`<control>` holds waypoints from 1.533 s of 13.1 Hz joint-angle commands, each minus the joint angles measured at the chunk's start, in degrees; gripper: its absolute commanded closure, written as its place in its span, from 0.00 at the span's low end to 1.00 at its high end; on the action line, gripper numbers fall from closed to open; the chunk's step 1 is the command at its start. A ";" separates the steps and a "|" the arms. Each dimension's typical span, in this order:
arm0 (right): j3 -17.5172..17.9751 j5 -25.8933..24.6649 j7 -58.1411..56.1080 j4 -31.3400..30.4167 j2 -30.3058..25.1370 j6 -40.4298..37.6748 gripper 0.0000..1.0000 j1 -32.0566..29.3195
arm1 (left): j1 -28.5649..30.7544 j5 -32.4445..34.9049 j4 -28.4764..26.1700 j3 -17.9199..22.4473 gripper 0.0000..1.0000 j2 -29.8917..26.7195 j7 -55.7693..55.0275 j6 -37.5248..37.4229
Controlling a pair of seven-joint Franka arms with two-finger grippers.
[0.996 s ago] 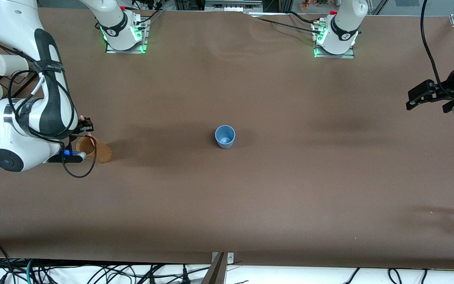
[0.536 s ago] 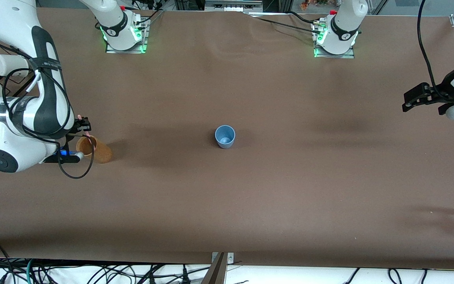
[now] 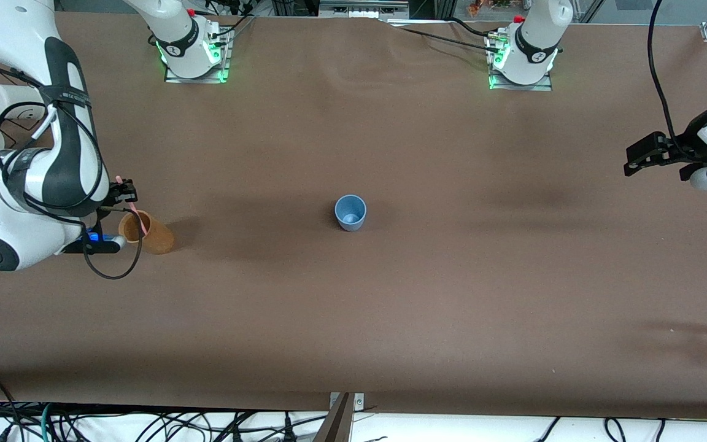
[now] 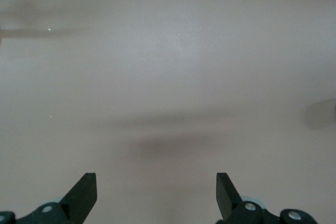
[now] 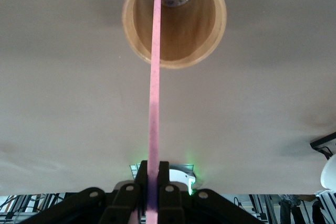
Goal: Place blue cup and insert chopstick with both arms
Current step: 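Pull the chopstick out of the wooden cup with the right gripper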
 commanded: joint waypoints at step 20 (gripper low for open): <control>0.54 3.83 2.46 19.12 -3.24 -15.87 1.00 25.17 | 0.30 -0.14 0.32 0.11 0.00 0.14 -0.17 -0.57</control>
